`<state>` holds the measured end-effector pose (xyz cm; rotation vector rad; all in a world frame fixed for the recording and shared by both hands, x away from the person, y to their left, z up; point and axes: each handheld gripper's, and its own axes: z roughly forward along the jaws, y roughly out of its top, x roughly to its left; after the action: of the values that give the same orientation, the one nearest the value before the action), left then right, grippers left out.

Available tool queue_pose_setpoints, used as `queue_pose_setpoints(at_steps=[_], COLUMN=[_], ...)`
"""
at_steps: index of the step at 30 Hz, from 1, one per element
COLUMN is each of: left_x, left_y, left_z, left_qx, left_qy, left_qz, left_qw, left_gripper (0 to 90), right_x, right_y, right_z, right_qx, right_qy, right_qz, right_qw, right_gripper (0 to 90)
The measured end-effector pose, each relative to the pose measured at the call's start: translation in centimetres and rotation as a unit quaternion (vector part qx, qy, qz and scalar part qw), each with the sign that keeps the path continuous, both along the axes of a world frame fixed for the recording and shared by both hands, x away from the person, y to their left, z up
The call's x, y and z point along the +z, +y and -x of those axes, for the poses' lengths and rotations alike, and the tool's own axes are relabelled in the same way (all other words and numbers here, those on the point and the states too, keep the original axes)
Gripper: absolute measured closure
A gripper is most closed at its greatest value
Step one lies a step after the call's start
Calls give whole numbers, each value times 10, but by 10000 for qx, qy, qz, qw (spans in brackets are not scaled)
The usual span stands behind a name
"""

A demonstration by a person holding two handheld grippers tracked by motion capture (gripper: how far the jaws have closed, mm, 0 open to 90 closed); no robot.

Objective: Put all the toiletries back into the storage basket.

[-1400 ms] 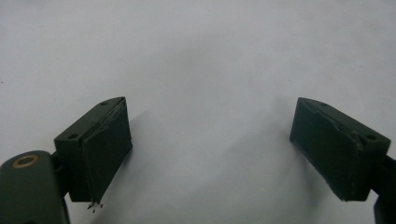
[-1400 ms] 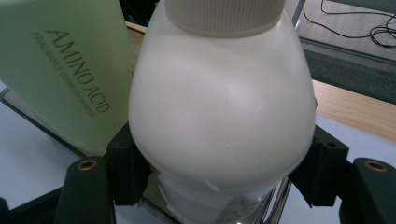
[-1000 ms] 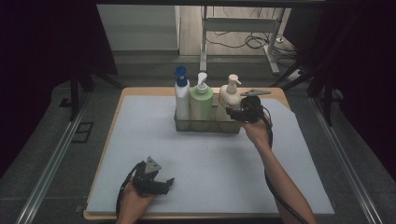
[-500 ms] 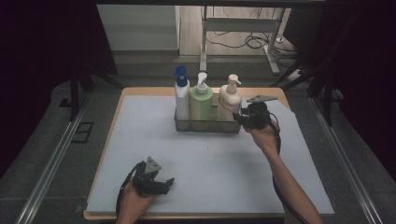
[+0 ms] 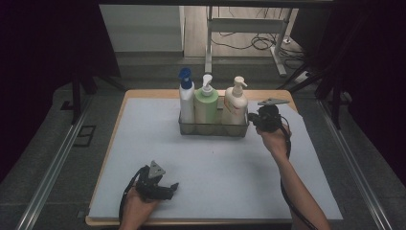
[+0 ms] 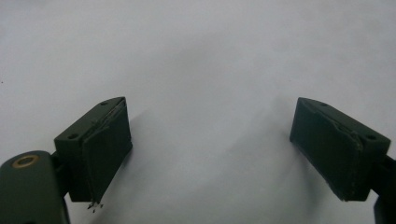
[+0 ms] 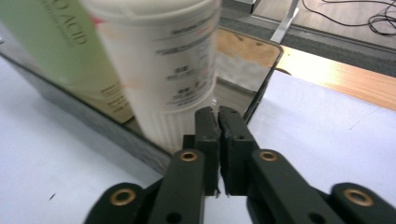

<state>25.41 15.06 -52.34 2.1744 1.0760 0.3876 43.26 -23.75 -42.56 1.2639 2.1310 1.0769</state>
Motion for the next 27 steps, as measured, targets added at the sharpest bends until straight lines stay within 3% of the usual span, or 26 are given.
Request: queue_pose_setpoints(at_steps=[12,22,27], left_x=[0,0,0], left_y=[0,0,0], left_z=[0,0,0], left_qx=[-3,-4,-2], left_qy=[0,-1,1], left_qz=[0,0,0], left_qw=[10000,10000,10000], left_gripper=[122,123,122], right_x=[-9,-18,-22], right_y=[2,11,11], right_z=[-21,-34,-38], right_qx=[-211,-239,-222], right_qy=[131,226,289], right_qz=[-53,15,-79], right_qw=[9997,9995,9993], right_gripper=[896,896,895])
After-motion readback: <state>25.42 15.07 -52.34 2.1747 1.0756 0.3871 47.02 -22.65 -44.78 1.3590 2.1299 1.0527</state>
